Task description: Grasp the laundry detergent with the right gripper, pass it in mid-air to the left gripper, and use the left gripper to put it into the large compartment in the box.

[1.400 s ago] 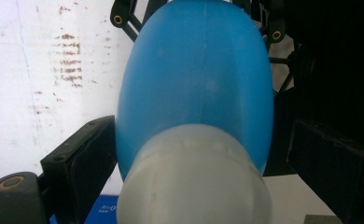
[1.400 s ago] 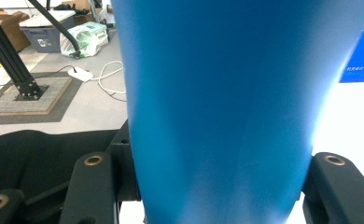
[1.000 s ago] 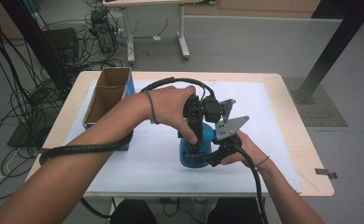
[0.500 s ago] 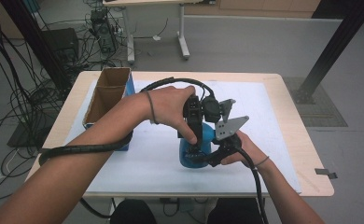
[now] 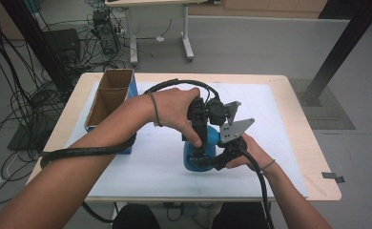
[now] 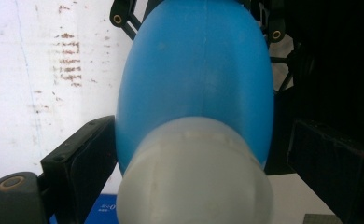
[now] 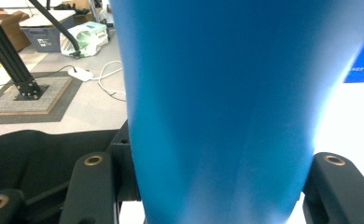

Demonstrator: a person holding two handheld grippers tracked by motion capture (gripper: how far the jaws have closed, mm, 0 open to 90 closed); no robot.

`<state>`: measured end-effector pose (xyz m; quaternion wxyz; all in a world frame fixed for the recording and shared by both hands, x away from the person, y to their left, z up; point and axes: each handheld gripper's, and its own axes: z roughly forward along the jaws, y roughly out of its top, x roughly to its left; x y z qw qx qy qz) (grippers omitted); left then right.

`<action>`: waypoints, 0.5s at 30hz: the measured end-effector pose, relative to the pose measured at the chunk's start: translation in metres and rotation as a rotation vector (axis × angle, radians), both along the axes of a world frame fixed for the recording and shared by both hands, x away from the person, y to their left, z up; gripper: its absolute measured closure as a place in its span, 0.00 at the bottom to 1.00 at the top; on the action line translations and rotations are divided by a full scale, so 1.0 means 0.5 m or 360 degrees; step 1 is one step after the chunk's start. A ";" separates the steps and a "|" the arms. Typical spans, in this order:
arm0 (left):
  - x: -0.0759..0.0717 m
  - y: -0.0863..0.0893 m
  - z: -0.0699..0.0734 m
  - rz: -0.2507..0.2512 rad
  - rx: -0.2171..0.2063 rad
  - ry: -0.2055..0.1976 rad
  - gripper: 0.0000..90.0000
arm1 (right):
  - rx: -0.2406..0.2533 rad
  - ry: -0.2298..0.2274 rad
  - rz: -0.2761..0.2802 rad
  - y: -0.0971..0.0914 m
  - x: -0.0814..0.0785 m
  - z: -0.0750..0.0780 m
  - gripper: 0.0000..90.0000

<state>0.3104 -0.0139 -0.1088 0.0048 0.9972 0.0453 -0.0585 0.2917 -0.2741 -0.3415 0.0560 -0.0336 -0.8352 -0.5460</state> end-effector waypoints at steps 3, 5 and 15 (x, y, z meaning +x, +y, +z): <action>-0.001 -0.001 -0.002 0.0003 0.0006 -0.0001 0.10 | 0.0000 -0.0002 -0.0002 0.001 0.000 0.000 0.46; 0.001 0.000 -0.002 0.0004 0.0003 0.0008 0.10 | 0.0001 -0.0002 -0.0002 0.000 0.000 -0.001 0.46; -0.001 -0.002 -0.002 -0.0005 0.0003 0.0005 0.10 | 0.0001 -0.0004 -0.0003 0.000 0.000 -0.001 0.46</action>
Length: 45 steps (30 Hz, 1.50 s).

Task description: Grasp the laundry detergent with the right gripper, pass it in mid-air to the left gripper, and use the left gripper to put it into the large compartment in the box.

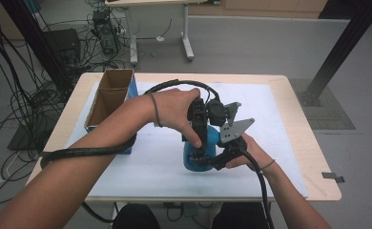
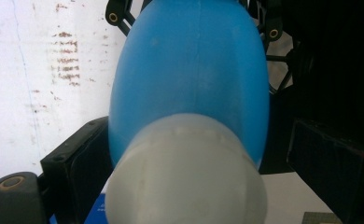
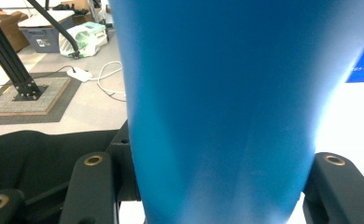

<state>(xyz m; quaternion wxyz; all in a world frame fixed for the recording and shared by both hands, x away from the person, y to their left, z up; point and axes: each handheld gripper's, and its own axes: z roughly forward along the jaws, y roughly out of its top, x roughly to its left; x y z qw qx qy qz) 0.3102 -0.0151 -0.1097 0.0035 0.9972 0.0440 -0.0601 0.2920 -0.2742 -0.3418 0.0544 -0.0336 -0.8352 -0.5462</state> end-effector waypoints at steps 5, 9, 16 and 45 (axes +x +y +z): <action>-0.001 0.000 0.000 0.0003 0.0003 -0.0003 0.10 | 0.0002 -0.0004 -0.0002 0.000 -0.001 0.000 0.46; -0.002 -0.003 0.000 0.0000 0.0009 -0.0008 0.10 | 0.0003 0.0005 0.0006 0.000 0.001 0.000 0.46; -0.002 -0.003 -0.002 0.0004 -0.0003 -0.0017 0.11 | 0.0002 0.0001 0.0008 0.001 0.001 0.001 0.46; -0.003 -0.010 -0.006 -0.0011 0.0017 -0.0044 0.29 | 0.0006 -0.0007 0.0023 0.011 0.003 0.005 0.46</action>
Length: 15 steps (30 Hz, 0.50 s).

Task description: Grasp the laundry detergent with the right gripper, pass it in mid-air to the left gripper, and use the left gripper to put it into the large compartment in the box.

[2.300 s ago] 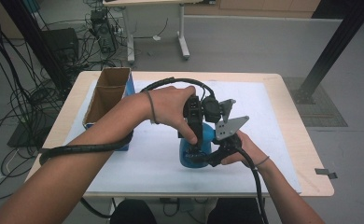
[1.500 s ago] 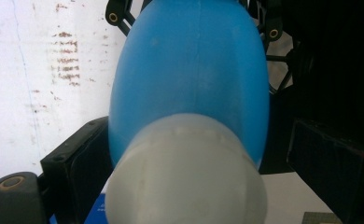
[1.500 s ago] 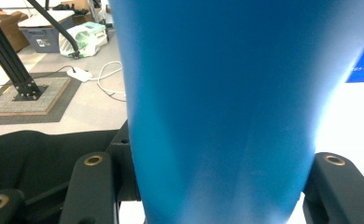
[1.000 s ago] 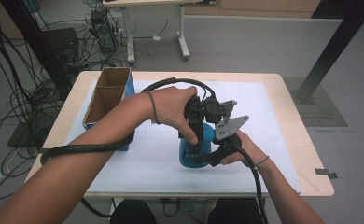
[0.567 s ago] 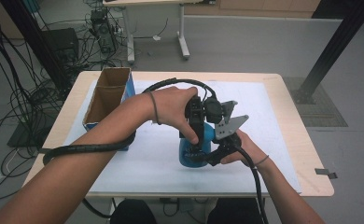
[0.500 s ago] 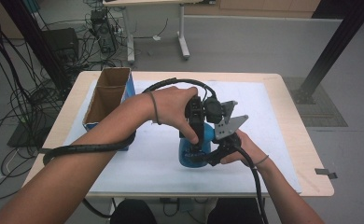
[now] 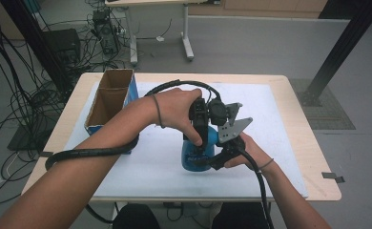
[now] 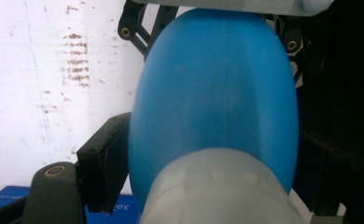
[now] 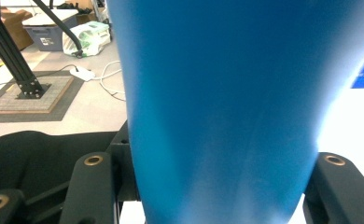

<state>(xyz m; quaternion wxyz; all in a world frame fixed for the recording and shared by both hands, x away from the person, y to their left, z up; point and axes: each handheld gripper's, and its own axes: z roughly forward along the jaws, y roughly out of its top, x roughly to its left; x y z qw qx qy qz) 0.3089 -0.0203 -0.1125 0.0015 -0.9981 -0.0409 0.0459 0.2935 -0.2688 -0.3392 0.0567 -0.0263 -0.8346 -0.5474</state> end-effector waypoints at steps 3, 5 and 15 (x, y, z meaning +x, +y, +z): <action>0.001 -0.002 0.001 -0.0002 0.0002 0.0004 0.31 | -0.0002 -0.0002 -0.0001 0.000 -0.001 0.000 0.46; 0.002 0.000 0.001 0.0002 -0.0008 0.0004 0.32 | -0.0001 0.0000 -0.0004 -0.001 -0.001 0.000 0.46; 0.005 0.006 0.003 0.0016 -0.0020 0.0007 0.41 | -0.0007 -0.0005 0.0002 0.000 0.001 0.002 0.46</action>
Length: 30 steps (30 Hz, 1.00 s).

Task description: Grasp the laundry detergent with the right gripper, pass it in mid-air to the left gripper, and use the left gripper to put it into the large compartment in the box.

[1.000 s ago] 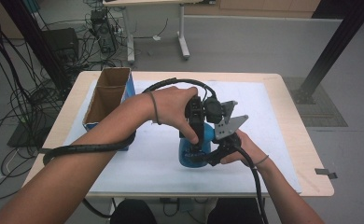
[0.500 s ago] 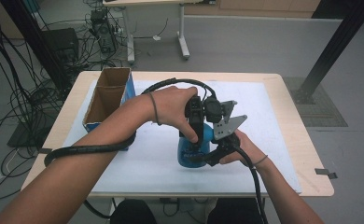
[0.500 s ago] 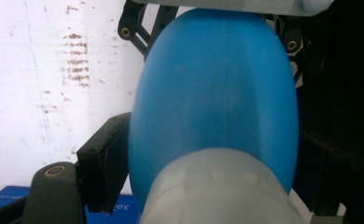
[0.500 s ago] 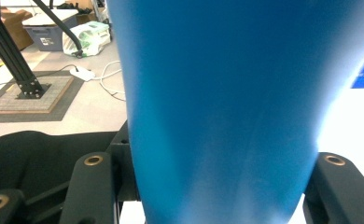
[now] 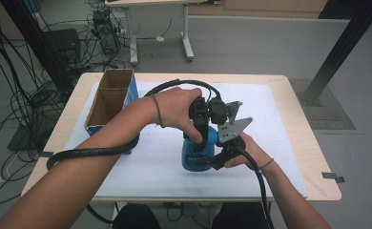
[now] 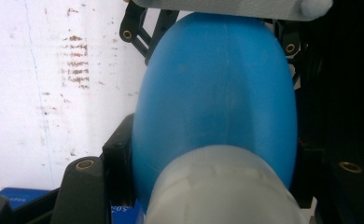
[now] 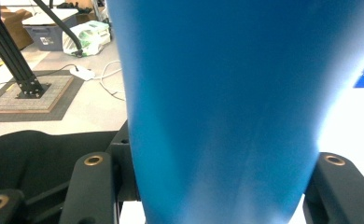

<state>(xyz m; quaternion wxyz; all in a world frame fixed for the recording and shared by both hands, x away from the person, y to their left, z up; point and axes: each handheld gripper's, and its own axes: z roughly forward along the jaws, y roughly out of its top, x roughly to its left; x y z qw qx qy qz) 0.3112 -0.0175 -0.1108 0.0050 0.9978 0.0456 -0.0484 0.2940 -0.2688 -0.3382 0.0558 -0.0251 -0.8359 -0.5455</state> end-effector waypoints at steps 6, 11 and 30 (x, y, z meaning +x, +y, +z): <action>0.000 0.002 0.002 0.0014 0.0006 -0.0004 0.41 | -0.0001 0.0004 -0.0002 0.003 0.001 0.002 0.46; 0.001 0.004 0.003 0.0025 0.0005 -0.0004 0.41 | -0.0002 0.0003 0.0002 0.006 0.003 0.003 0.46; 0.000 0.010 0.003 0.0039 -0.0001 -0.0003 0.41 | -0.0001 0.0007 0.0008 0.011 0.004 0.004 0.46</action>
